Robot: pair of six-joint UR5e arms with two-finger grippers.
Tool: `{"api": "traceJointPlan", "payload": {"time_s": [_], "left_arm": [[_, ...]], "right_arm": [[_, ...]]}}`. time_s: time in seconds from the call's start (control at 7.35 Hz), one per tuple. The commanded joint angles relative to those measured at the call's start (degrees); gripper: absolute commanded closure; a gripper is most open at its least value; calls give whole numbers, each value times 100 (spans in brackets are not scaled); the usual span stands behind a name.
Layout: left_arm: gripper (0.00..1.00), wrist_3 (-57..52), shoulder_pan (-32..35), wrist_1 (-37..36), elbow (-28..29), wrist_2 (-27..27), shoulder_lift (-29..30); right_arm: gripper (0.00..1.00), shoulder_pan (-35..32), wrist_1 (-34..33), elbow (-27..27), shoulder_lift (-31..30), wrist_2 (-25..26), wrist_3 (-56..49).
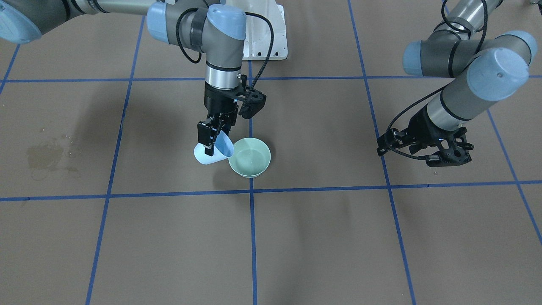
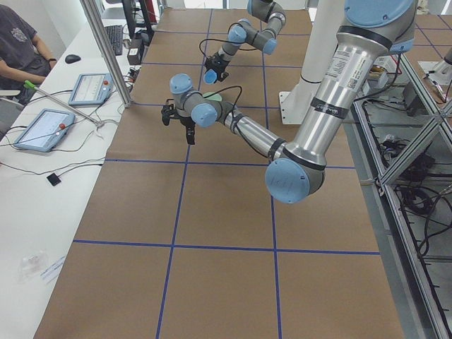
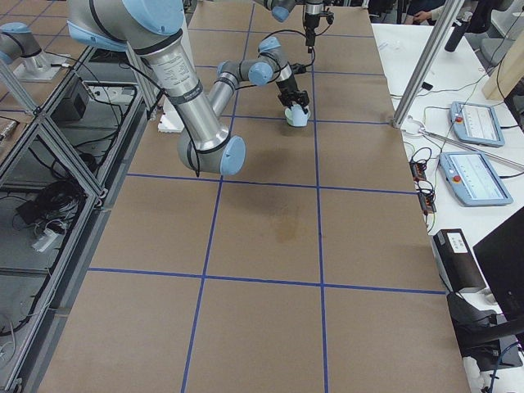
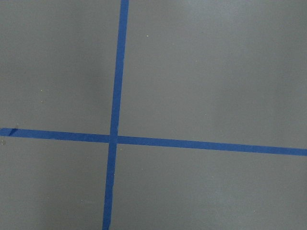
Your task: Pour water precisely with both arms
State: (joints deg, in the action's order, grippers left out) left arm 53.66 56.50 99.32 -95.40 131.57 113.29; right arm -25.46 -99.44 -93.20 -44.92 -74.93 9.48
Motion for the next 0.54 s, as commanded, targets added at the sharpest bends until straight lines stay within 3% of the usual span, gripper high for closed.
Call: {"api": "traceJointPlan", "payload": {"time_s": [0.0, 0.41], "left_arm": [[0, 4, 1, 9, 4, 0, -26], [0, 13, 18, 62, -4, 157, -88]], "right_arm": [[70, 199, -590, 470, 396, 653, -558], [79, 629, -1303, 698, 624, 1470, -622]]}}
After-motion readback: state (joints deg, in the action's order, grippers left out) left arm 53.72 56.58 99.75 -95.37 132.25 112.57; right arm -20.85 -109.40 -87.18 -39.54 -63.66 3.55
